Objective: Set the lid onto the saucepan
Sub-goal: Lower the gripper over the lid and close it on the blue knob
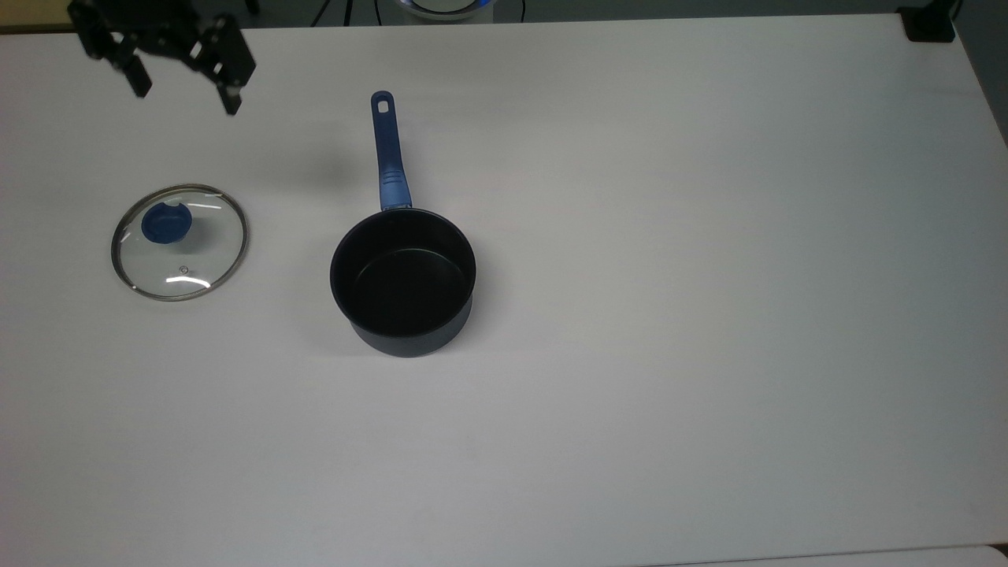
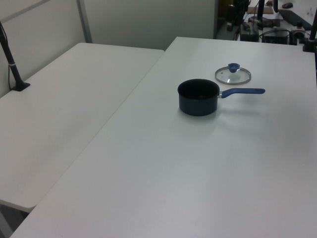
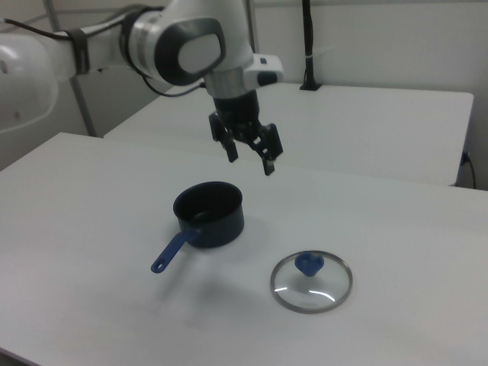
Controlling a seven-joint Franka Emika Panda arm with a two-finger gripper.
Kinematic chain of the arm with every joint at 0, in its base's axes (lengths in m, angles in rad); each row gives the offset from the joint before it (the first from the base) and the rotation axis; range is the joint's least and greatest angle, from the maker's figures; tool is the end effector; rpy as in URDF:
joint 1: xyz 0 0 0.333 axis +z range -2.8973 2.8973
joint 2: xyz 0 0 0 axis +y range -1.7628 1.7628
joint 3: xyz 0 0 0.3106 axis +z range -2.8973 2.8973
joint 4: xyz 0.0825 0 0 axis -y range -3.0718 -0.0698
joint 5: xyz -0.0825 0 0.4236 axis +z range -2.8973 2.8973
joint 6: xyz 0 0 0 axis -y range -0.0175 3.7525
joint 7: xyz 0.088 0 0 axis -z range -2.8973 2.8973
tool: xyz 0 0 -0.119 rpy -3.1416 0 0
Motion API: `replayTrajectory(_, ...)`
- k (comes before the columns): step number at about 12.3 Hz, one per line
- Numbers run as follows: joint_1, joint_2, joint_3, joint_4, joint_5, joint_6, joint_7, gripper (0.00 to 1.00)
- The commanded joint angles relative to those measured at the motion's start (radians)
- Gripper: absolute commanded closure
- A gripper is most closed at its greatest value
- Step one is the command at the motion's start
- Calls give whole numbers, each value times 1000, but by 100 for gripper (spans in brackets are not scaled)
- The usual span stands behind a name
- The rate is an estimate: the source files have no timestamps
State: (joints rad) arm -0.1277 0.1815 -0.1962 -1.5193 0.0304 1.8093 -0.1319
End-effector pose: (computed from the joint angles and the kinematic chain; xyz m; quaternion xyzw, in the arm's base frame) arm 0.6368 -0.2007 0.5438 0.9938 -0.0959 0.0539 0.0151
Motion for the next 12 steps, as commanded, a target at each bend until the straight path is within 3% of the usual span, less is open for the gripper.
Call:
replayTrajectory(1,-7,78,-3,4,-9,73,-15,0)
replayTrajectory(6,-27,110,-2,-4,-7,82,-26,0)
replayTrajectory(10,-46,208,-2,-4,-6,88,-60,0)
replayTrajectory(12,-84,213,-2,-13,-4,128,-60,1)
